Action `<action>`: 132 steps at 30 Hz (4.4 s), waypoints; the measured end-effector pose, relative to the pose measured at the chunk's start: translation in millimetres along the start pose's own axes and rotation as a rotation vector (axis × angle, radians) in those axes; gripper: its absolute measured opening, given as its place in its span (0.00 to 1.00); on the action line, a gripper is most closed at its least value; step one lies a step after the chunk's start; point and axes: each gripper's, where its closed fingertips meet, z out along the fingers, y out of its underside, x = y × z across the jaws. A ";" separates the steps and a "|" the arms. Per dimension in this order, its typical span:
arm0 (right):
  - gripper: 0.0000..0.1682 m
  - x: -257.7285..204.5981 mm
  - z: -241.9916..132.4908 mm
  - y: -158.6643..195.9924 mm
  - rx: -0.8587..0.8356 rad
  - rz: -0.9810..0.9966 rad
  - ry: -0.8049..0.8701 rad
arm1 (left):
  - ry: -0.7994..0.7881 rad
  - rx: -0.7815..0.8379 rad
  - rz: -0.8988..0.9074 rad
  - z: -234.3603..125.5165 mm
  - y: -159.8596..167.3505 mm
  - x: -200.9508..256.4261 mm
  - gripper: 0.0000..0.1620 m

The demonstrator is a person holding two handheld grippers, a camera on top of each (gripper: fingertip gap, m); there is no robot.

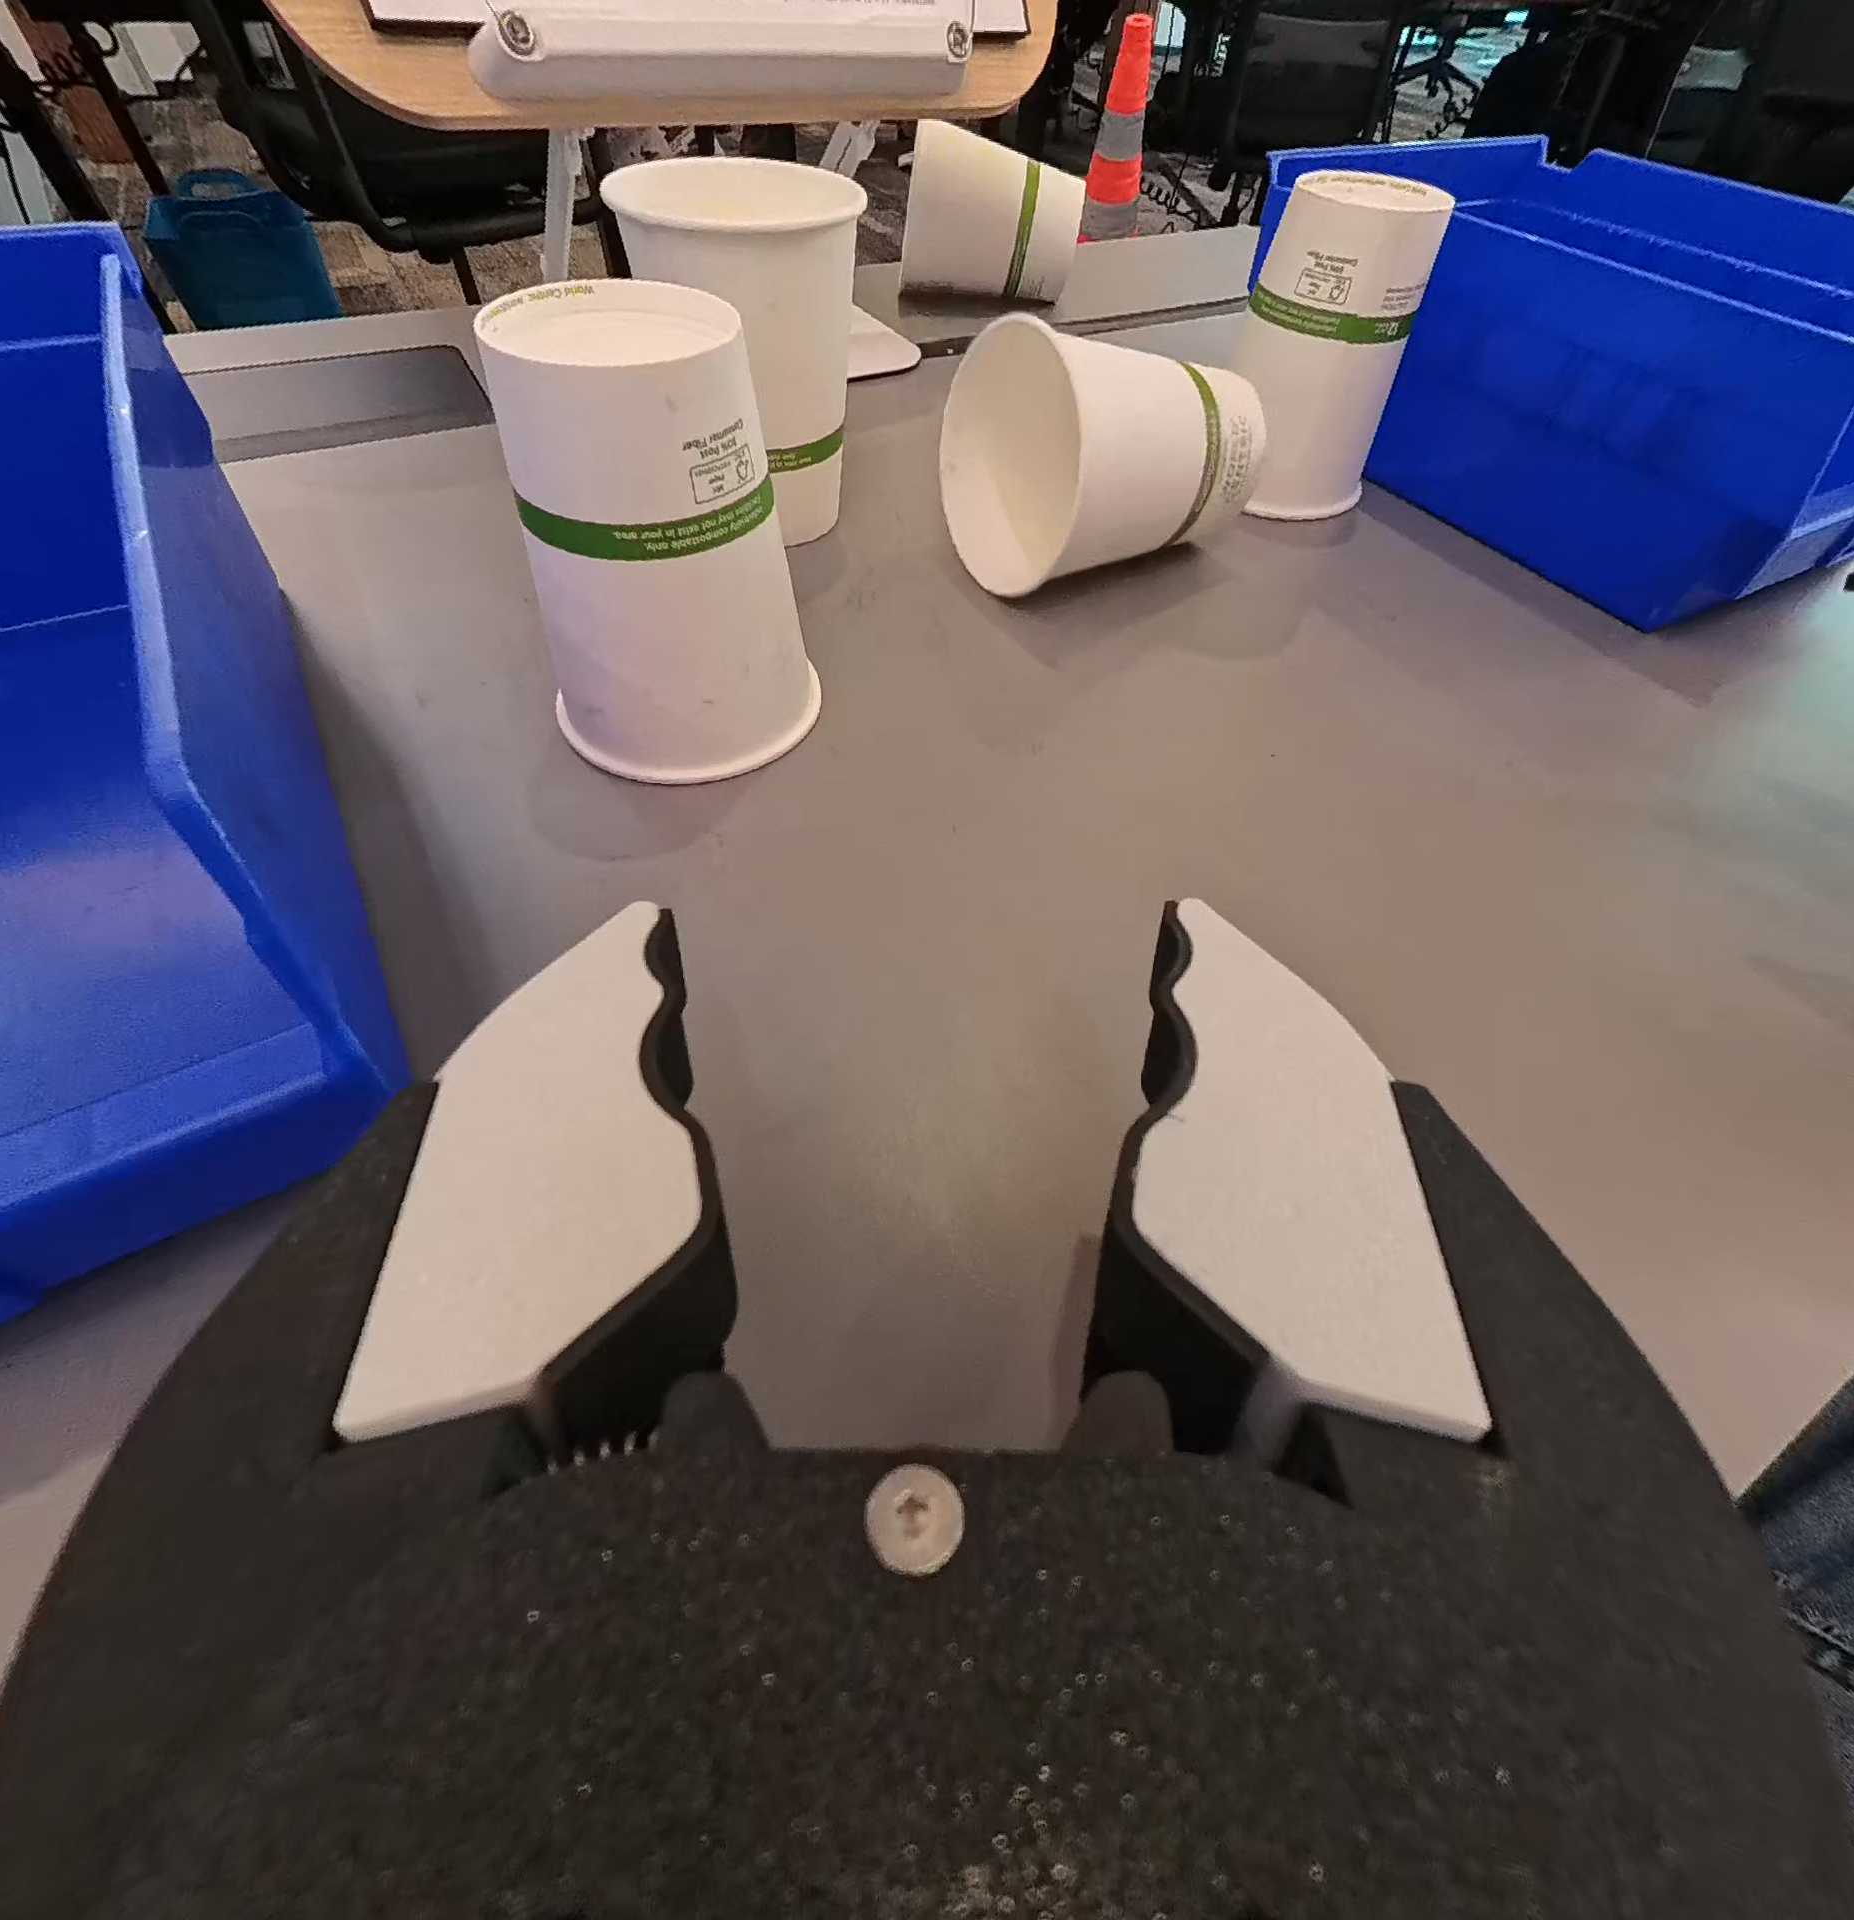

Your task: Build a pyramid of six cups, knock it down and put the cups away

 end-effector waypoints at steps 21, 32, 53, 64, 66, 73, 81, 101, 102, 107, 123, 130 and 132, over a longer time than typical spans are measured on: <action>0.56 -12.7 24.1 -17.1 -0.260 -0.125 -0.223 | 0.082 0.016 -0.022 2.6 -7.9 23.4 0.52; 0.56 55.8 164.7 -165.5 -0.449 -0.686 -0.059 | 0.082 0.033 0.050 2.7 -10.7 27.0 0.52; 0.54 120.5 320.1 -126.4 -0.849 -0.783 0.000 | 0.112 -0.011 0.114 9.1 -1.2 26.3 0.52; 0.53 102.1 151.2 -285.3 0.062 -0.381 0.004 | 0.125 -0.005 0.076 4.1 -1.4 27.7 0.52; 0.53 139.2 109.5 -289.8 0.219 -0.261 0.076 | 0.128 -0.001 0.073 2.9 -2.4 29.3 0.52; 0.53 251.9 79.0 -175.8 0.316 -0.035 0.269 | 0.172 0.012 0.039 5.8 -7.8 42.4 0.52; 0.54 281.2 117.8 -108.9 0.139 0.003 0.293 | 0.184 0.006 0.089 16.1 -10.1 54.6 0.52; 0.59 280.6 95.7 -59.8 -0.196 0.084 0.280 | 0.190 0.001 0.096 12.8 -7.1 56.5 0.52; 0.59 276.4 87.2 -60.0 -0.229 0.075 0.286 | 0.192 0.001 0.096 12.6 -7.2 57.0 0.52; 0.54 233.3 31.0 -99.6 -0.238 -0.134 0.268 | 0.200 -0.003 0.100 12.4 -5.9 59.1 0.52; 0.54 161.5 144.8 -128.3 -0.867 -1.055 -0.310 | 0.206 -0.014 0.085 10.5 -2.6 55.1 0.52; 0.45 154.3 167.6 -104.0 -0.980 -1.013 -0.378 | 0.183 -0.021 0.083 4.1 2.7 45.3 0.52; 0.45 153.0 165.6 -106.1 -0.970 -0.998 -0.375 | 0.181 -0.020 0.073 2.5 3.3 42.9 0.52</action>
